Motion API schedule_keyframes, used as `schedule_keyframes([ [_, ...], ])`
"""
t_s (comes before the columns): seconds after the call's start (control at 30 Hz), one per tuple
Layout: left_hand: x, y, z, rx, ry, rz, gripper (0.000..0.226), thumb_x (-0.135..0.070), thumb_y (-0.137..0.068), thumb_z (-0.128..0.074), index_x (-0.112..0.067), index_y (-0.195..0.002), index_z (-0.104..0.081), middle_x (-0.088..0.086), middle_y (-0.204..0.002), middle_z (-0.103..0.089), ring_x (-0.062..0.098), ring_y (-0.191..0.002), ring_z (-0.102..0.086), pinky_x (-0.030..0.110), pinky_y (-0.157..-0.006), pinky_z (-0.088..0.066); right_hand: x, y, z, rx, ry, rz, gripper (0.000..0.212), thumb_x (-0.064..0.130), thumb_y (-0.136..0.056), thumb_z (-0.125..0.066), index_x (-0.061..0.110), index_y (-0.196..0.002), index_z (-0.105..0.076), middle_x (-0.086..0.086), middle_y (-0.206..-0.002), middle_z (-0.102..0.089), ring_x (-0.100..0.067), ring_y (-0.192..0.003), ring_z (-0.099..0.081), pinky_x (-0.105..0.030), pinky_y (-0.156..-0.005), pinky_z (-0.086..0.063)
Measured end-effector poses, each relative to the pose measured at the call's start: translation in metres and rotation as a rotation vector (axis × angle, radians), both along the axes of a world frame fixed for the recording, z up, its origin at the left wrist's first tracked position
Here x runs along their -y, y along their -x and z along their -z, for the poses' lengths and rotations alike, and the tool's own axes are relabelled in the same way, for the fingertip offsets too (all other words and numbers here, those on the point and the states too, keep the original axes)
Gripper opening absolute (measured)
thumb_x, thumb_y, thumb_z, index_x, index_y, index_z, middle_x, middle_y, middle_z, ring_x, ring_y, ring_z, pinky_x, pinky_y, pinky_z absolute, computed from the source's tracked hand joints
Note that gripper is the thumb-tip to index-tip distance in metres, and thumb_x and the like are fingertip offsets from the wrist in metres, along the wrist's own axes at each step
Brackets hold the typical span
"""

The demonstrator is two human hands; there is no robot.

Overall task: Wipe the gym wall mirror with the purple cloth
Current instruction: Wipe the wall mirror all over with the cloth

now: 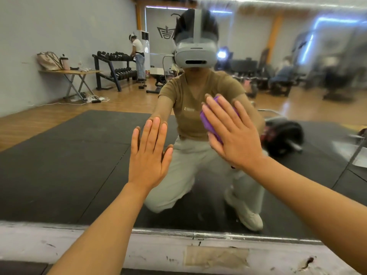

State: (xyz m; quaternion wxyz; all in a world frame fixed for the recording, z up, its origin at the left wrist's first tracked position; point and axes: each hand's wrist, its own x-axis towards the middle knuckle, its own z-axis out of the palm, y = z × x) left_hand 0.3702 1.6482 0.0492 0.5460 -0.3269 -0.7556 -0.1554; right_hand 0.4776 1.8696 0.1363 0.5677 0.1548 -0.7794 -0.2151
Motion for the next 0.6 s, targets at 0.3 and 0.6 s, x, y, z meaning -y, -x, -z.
schedule_keyframes([
  [0.3,-0.001,0.002,0.000,-0.020,-0.021,0.015,0.060,-0.041,-0.110,-0.023,-0.011,-0.158,-0.002,-0.002,-0.167,0.020,0.017,-0.155,0.010,0.043,-0.126,0.004,0.031,0.015,0.092,-0.008,0.290,-0.035,0.061,0.032,-0.104,-0.050,0.010,-0.156,-0.026,-0.007,-0.166,-0.018,-0.026,-0.155,-0.009,-0.047,-0.126,-0.011],
  [0.6,-0.002,0.003,0.003,-0.035,-0.032,0.011,0.061,-0.040,-0.109,-0.024,-0.011,-0.158,-0.002,-0.002,-0.167,0.019,0.018,-0.155,0.008,0.043,-0.126,0.003,0.034,-0.002,0.302,0.455,0.010,0.122,0.055,0.036,-0.111,-0.005,0.016,-0.161,0.002,-0.003,-0.168,-0.001,-0.022,-0.156,0.006,-0.041,-0.126,0.008],
])
